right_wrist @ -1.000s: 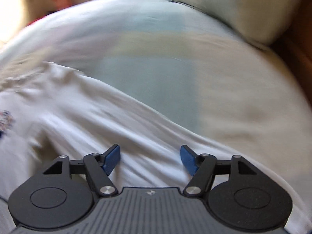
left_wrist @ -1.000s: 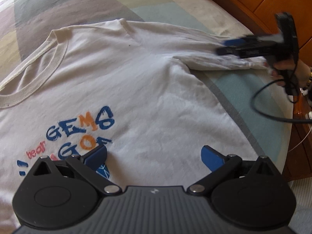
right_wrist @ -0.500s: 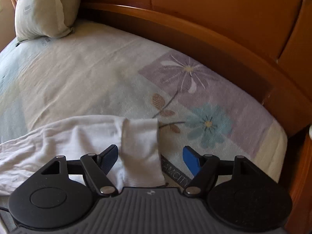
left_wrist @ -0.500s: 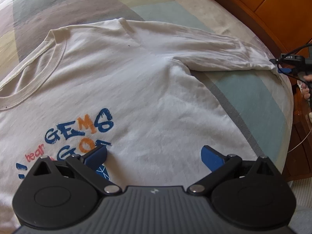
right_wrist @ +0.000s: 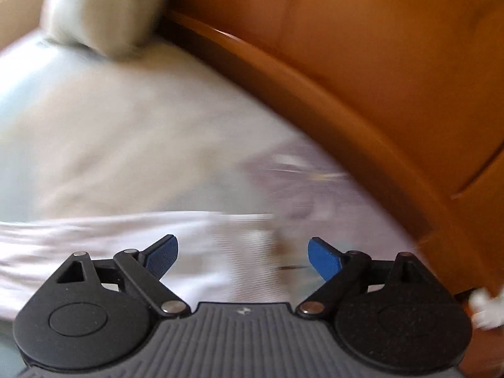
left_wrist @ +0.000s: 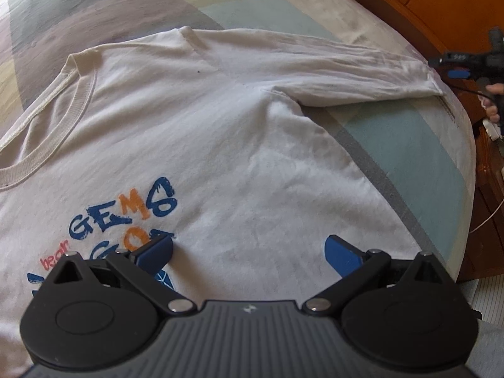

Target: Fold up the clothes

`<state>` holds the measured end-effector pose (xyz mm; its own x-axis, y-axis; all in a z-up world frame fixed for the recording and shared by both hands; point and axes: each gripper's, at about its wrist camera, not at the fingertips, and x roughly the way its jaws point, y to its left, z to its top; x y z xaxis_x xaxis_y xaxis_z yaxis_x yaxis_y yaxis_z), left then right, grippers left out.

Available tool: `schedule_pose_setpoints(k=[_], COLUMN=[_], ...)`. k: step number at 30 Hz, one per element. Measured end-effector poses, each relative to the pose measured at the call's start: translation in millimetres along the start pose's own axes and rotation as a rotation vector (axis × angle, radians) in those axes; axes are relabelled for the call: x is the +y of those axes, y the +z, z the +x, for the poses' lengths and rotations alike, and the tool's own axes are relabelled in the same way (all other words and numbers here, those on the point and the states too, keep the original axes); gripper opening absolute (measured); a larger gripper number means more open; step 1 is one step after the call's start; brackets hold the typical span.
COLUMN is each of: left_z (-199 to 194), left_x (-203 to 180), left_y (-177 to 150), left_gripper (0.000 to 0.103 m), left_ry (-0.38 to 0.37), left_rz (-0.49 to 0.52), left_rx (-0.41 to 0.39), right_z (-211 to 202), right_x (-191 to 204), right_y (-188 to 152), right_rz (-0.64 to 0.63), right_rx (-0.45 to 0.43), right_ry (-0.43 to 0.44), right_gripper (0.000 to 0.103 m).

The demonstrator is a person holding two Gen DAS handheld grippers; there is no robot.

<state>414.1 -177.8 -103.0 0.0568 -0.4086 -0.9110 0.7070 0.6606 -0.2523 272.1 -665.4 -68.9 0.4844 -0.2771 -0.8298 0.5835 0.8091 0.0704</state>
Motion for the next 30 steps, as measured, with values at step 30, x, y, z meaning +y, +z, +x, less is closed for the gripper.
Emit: schedule_pose_setpoints(k=[30], left_z=[-38], left_x=[32], left_y=[-51], left_gripper=[0.102], left_ry=[0.216], left_rz=[0.004], left_rx=[-0.055], right_z=[5], right_x=[261], right_y=[-43], right_rz=[-0.287], right_rx=[-0.033], right_ry=[0.325], right_gripper=[0.103])
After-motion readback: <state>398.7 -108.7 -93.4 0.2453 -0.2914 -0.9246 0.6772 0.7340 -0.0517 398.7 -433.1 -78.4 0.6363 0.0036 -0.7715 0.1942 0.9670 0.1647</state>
